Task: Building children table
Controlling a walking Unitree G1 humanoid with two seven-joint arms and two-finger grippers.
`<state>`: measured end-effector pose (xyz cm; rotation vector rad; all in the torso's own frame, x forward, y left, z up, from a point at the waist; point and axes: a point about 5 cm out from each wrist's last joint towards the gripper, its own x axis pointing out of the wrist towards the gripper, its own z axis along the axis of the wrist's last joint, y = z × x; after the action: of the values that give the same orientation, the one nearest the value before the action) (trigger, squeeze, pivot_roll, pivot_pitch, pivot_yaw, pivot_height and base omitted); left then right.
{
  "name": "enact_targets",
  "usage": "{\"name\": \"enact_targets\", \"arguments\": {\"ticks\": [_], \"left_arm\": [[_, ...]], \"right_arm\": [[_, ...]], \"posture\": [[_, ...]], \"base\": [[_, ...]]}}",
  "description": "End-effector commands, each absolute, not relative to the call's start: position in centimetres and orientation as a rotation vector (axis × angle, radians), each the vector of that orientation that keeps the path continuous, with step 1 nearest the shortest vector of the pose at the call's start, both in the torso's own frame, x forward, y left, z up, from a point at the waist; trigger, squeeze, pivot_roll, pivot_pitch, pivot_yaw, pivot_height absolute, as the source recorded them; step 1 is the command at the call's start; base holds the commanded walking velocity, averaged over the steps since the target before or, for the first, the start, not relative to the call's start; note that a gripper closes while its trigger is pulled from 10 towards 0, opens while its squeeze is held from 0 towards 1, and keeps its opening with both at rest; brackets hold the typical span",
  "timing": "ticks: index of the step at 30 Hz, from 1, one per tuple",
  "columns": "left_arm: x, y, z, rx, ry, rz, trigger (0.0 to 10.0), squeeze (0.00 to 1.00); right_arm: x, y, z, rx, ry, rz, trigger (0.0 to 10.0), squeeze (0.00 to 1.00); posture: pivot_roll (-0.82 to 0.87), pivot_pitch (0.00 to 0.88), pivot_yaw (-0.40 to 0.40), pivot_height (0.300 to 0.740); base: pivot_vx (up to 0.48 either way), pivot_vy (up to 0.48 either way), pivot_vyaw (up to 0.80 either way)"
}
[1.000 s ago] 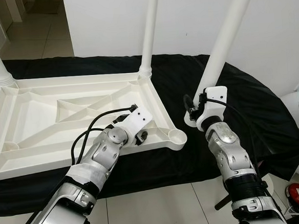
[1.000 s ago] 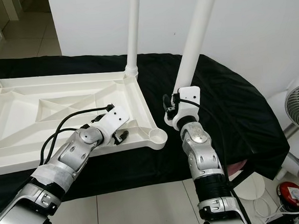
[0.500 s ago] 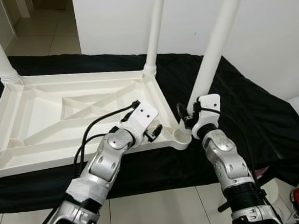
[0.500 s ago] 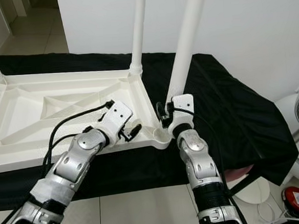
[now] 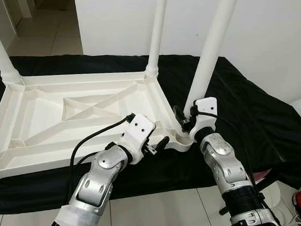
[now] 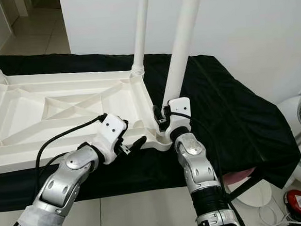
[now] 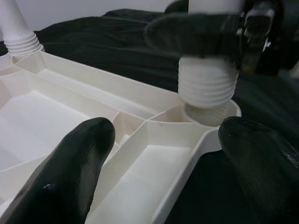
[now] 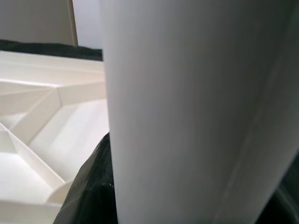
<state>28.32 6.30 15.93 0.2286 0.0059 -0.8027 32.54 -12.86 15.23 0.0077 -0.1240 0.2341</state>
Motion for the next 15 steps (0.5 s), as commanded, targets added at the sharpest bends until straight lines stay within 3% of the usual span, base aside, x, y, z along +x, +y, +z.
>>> {"name": "enact_targets", "arguments": {"ticks": [1,15], "left_arm": [[27.9,6.0,16.0,0.207,0.003,-0.840,10.0,0.00],[27.6,5.7,16.9,0.144,-0.037,-0.782,10.0,0.00]], "right_arm": [[32.4,-13.2,14.3,0.012,-0.100,0.223,10.0,0.00],[31.4,-13.9,11.5,-0.042,-0.025,0.248,10.0,0.00]], "posture": [[0.03,0.000,-0.147,0.740],[0.03,0.000,-0.135,0.740]], "base": [[0.000,0.000,0.00],[0.000,0.000,0.00]]}}
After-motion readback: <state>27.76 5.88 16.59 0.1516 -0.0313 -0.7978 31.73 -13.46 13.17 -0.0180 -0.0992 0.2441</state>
